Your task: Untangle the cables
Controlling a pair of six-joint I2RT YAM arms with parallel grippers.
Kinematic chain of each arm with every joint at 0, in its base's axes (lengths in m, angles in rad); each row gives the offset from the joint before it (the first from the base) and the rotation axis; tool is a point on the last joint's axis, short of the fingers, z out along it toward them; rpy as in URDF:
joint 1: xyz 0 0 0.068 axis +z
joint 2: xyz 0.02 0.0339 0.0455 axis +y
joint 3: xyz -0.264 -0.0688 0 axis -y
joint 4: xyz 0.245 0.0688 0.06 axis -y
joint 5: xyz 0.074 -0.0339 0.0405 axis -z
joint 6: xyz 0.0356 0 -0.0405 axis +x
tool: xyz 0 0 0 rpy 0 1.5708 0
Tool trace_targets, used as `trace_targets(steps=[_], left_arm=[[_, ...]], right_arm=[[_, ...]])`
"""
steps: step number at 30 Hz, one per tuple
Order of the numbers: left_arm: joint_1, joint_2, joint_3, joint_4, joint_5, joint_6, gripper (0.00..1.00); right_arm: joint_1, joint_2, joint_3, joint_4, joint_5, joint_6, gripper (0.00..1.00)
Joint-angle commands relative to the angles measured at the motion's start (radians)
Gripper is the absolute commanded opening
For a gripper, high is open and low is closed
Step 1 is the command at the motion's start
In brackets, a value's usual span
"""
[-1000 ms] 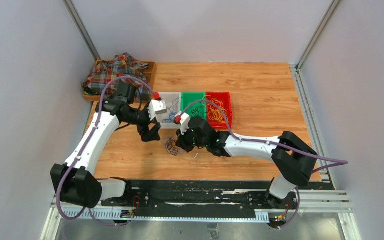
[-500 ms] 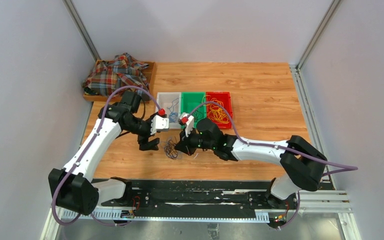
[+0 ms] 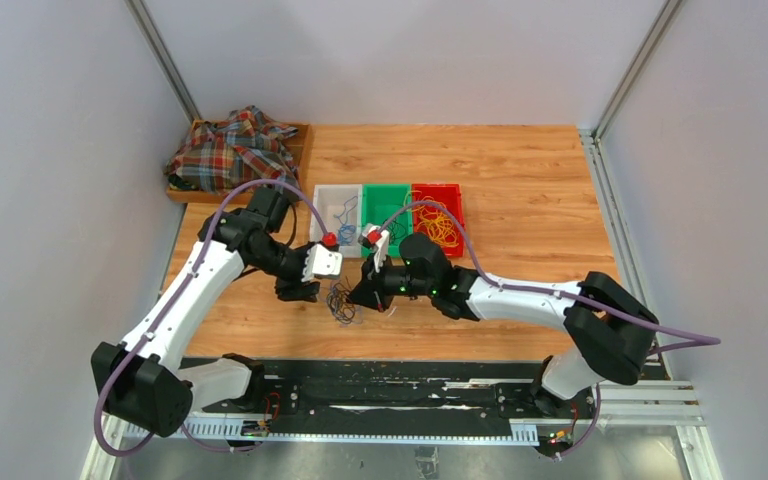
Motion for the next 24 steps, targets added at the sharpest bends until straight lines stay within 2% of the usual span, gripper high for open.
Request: trace_targets(steps=[1,12,18,24], left_arm=[[-0.028,-0.014,0.02,-0.094,-0.025,0.082,0.52],[-0.033,-0.003,0.07,-0.099,0.016,0.077,0.44],[-0.034,-0.01,0.085,-0.1,0.027,-0.005,0.45],[-0.043,-0.047,0.052,-0.108,-0.012,0.077,0.45]], right_arm=[[-0.035,0.0,0.01,0.073,-0.069,0.049,0.01],[-0.05,0.05,0.059,0.079,-0.189,0.084,0.01],[-0.052,0.039,0.045,0.08,-0.151,0.08,0.01],[-0.054,0.036,0.061,0.053,-0.189,0.073,0.01]])
